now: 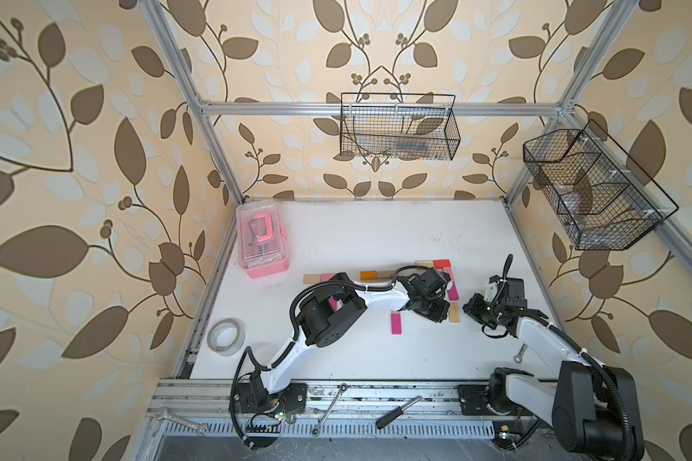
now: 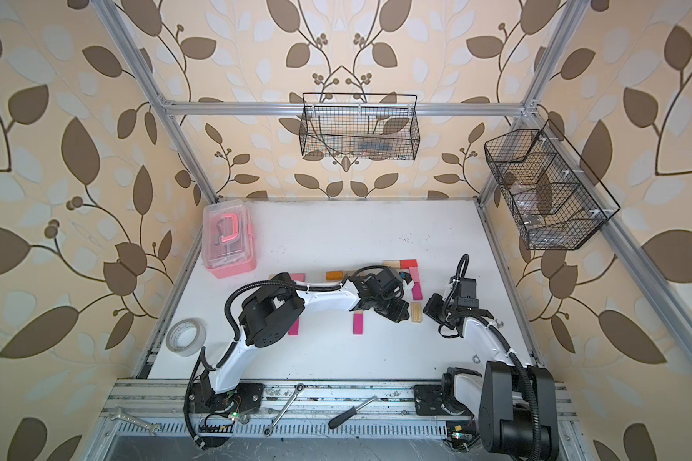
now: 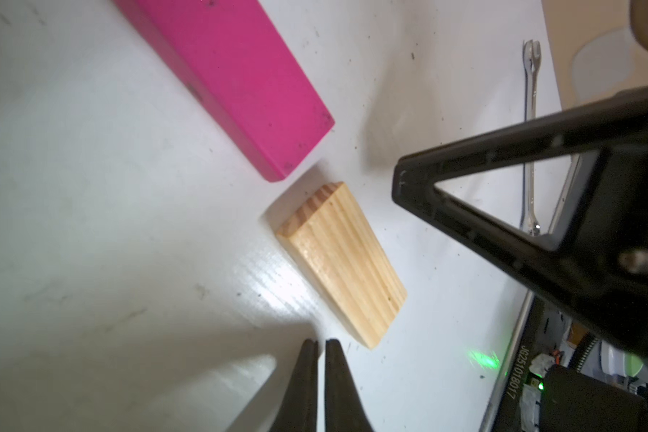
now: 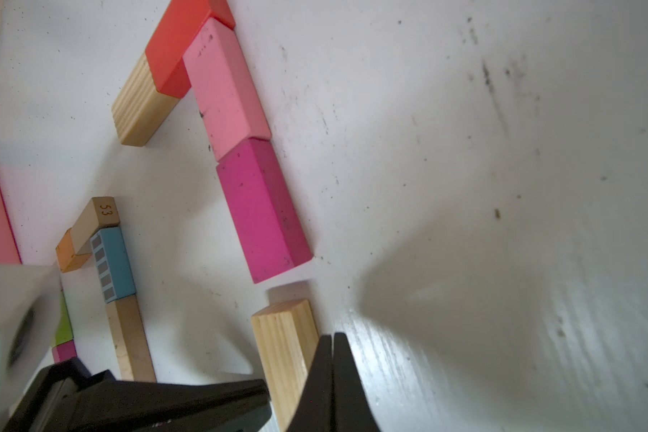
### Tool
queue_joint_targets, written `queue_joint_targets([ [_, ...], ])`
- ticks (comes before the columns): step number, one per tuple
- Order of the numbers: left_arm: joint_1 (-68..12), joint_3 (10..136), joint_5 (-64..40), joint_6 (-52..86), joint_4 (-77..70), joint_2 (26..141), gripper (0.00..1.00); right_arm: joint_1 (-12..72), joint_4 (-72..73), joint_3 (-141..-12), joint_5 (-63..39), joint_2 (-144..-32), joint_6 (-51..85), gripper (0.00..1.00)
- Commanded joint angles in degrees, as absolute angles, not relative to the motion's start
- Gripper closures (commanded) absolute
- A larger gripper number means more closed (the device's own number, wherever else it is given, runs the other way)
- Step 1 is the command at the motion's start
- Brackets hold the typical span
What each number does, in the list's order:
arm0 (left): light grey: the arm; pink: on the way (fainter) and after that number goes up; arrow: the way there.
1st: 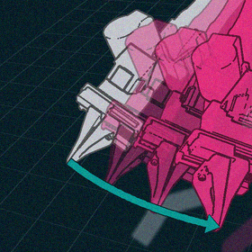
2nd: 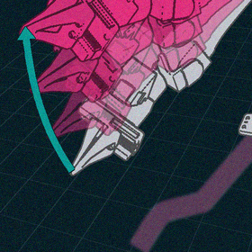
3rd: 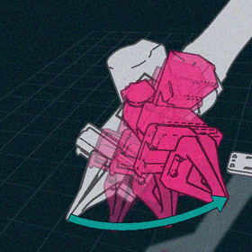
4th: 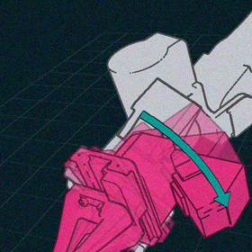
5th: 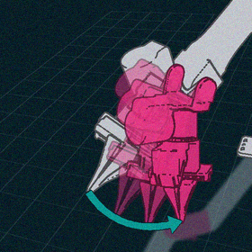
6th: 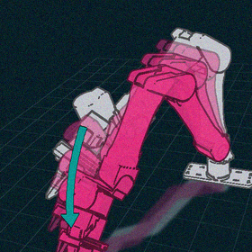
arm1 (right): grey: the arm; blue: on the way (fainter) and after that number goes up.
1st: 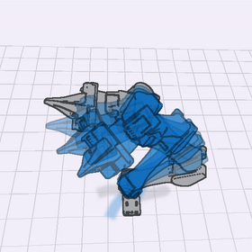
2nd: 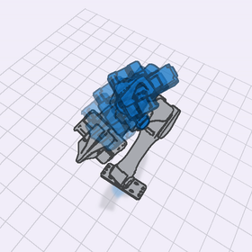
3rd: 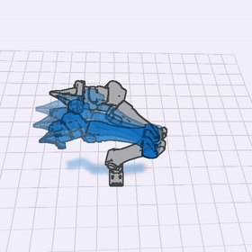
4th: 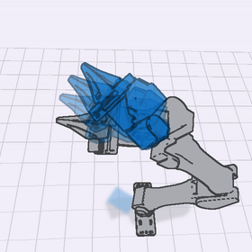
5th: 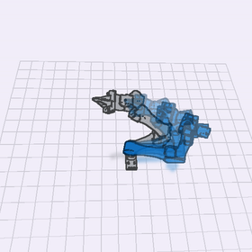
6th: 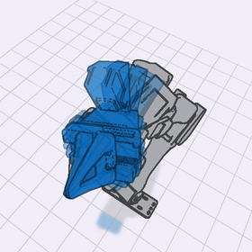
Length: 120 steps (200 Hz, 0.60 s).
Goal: Assemble the number 7 with building blocks
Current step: Assemble the building block at the center of the board.
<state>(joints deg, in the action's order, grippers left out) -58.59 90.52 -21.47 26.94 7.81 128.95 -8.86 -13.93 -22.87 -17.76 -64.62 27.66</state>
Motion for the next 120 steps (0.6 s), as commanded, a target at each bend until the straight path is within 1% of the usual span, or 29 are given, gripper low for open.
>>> queue_joint_targets([
  [1, -58.95, 91.36, -21.11, 25.47, 8.7, 127.62, 0.91, -8.28, -14.57, -22.06, -17.4, -64.03, 27.66, 0.96],
  [70, -58.97, 96.36, -22.65, 25.71, 8.44, 131.0, 0.91, -7.84, -14.33, -21.49, -16.77, -65.01, 28.65, 0.95],
  [120, -58.97, 96.63, -22.76, 25.84, 8.35, 131.58, 0.91, -7.3, -14.11, -21.79, -16.72, -66.23, 28.53, 0.94],
])
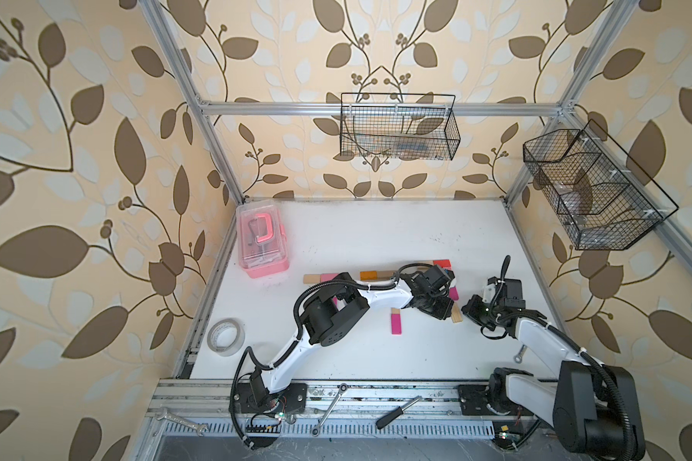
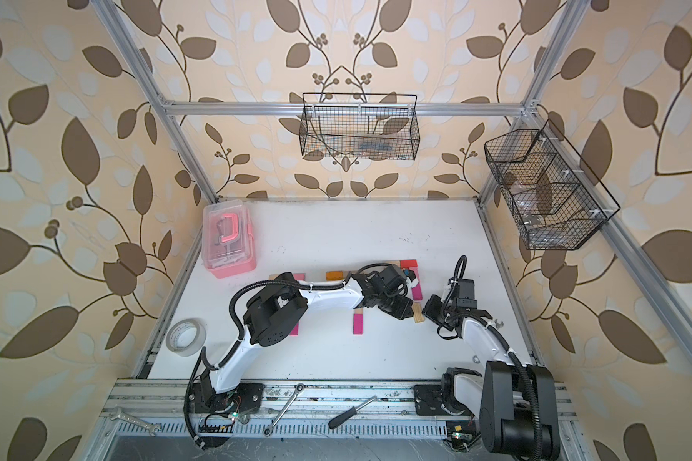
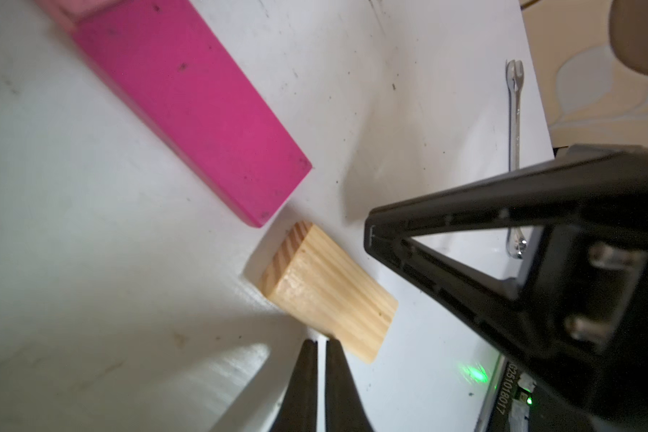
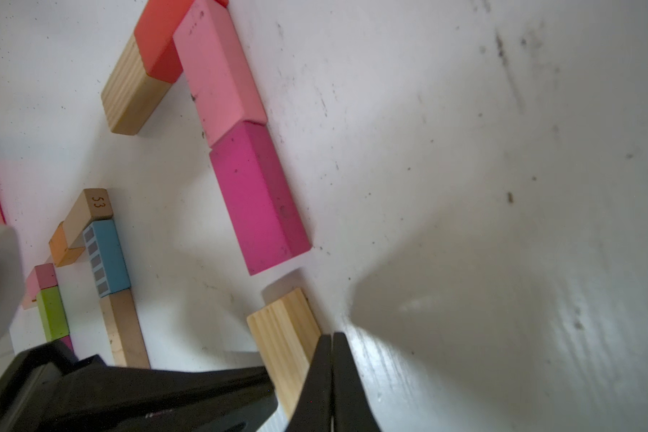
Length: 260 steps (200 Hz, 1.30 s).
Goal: Assemble the number 7 with building blocks
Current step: Assemble the building block at the center of the board.
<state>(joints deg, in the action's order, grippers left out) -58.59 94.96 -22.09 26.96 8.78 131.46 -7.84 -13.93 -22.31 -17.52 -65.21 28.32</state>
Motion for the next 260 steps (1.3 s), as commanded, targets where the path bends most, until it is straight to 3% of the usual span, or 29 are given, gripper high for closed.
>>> queue_joint_targets([
  [1, -58.97, 96.61, -22.76, 25.84, 8.35, 131.58, 0.91, -7.3, -14.13, -21.8, -16.75, -66.29, 28.5, 0.94],
  [260, -56.99, 99.49, -22.14, 25.11, 8.13, 133.75, 0.91, -8.0, -12.15, -23.47, -18.28, -70.17, 27.6, 0.95],
])
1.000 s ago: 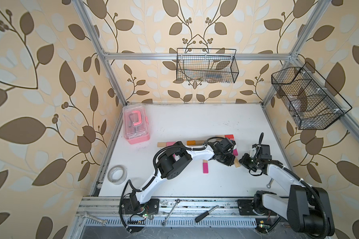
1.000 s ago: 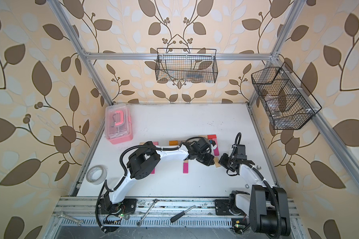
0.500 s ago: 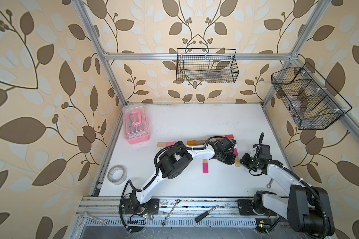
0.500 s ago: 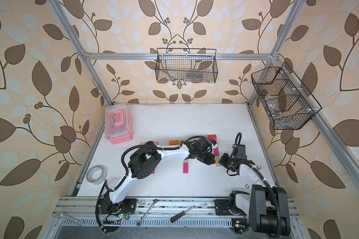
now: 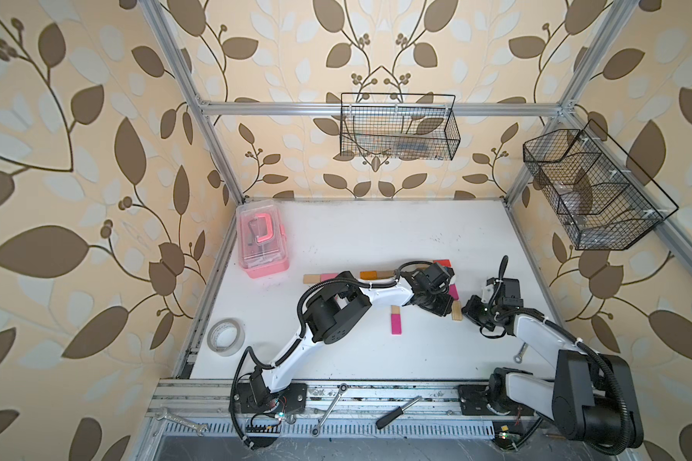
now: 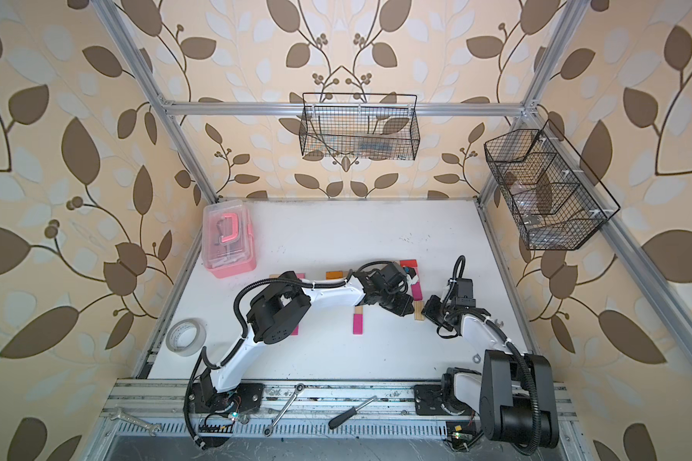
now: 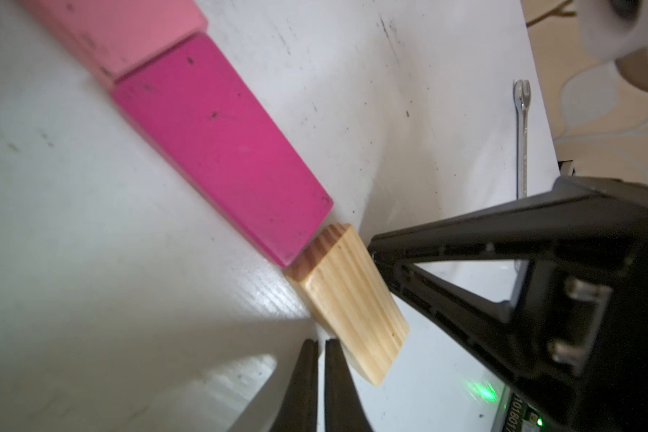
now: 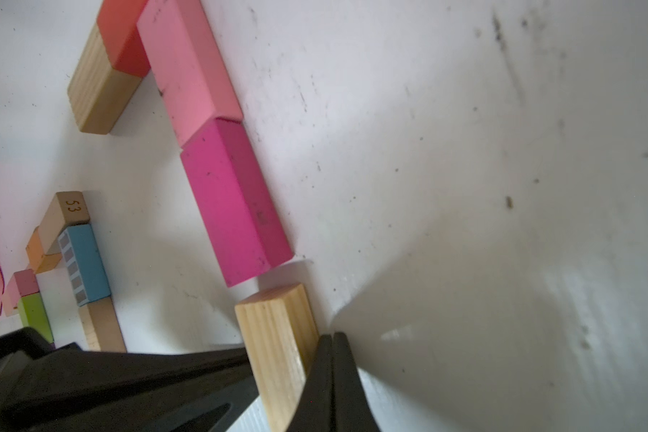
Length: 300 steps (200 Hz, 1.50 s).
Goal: Assemble the number 7 with building blocks
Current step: Assemble the building block at the center of the board.
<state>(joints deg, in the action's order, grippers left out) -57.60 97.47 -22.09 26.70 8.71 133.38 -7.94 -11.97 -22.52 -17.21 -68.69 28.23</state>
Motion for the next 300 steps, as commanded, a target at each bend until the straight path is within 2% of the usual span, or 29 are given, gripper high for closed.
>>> queue_joint_targets([
  [1, -57.02, 99.49, -22.14, 25.12, 8.11, 133.8, 0.91, -8.0, -12.14, -23.55, -18.32, -70.24, 27.6, 0.95],
  [300, -56.6, 99.22, -22.69, 25.88, 7.2, 134.2, 0.92, -9.8, -10.72, -25.44, -19.03, -73.14, 26.11, 0.95],
])
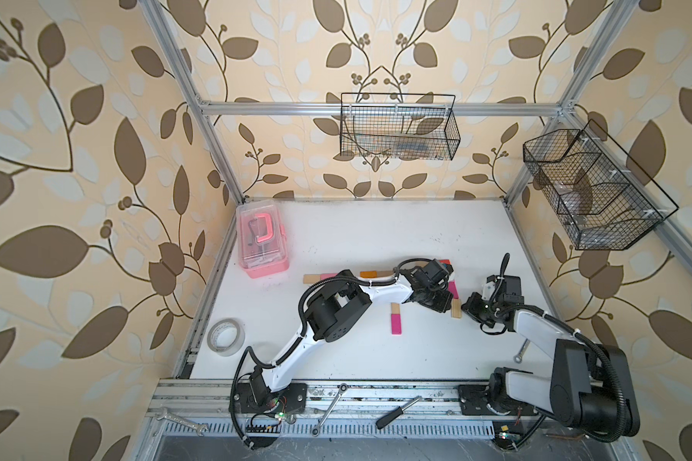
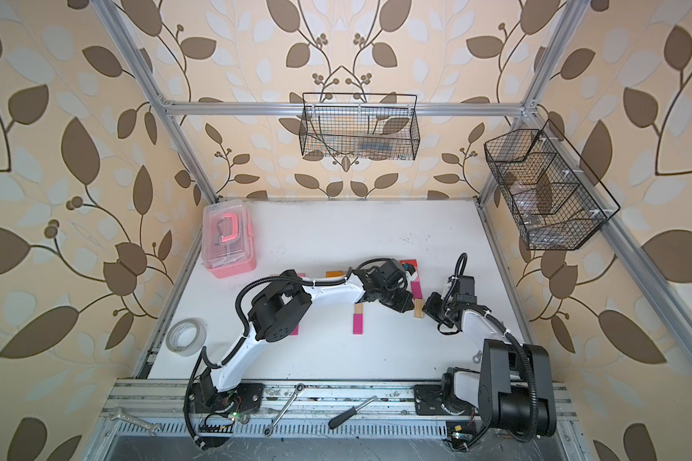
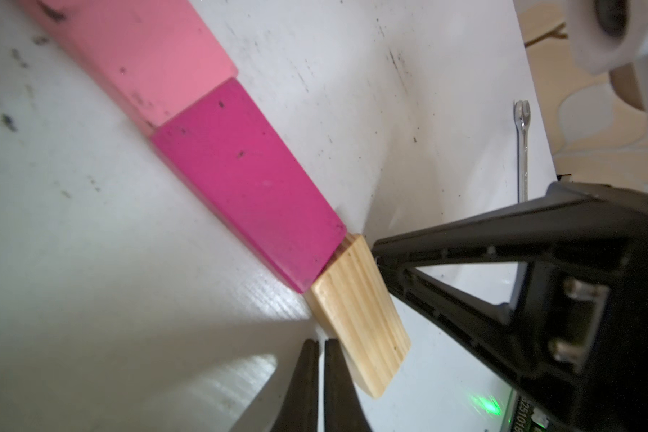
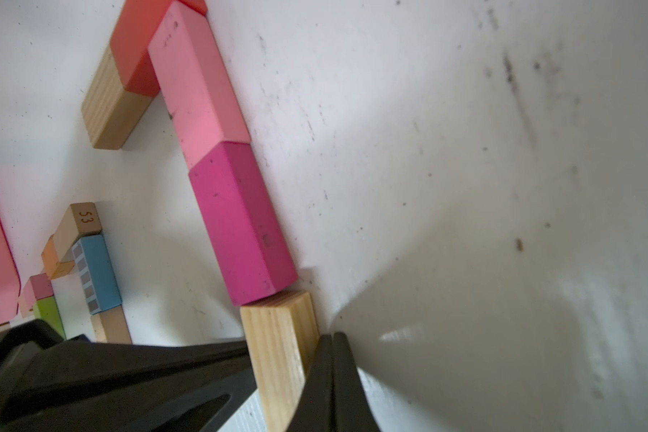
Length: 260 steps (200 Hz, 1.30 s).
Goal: Assemble the number 7 with building blocks
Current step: Assemble the building block at the center of the board.
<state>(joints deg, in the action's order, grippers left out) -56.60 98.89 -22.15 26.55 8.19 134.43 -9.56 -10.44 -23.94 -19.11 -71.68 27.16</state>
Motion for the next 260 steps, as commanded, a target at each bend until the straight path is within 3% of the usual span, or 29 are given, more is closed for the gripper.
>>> queue_joint_targets([
  [1, -56.6, 99.22, -22.68, 25.86, 7.21, 134.21, 0.92, -9.78, -10.72, -25.46, -19.01, -73.13, 26.11, 0.95],
  [158, -55.96, 97.71, -21.18, 25.44, 7.66, 132.48, 0.92, -8.8, -10.55, -26.82, -18.16, -75.34, 26.09, 0.95],
  [226, -54.99, 94.08, -20.26, 25.12, 7.22, 129.68, 0.91, -11.42, -15.25, -25.42, -13.71, -67.18, 25.86, 0.92],
  [260, -54.16, 88.03, -19.34, 24.8, 5.6, 124.48, 0.91, -8.78, -19.33, -24.28, -11.79, -60.82, 28.95, 0.91],
])
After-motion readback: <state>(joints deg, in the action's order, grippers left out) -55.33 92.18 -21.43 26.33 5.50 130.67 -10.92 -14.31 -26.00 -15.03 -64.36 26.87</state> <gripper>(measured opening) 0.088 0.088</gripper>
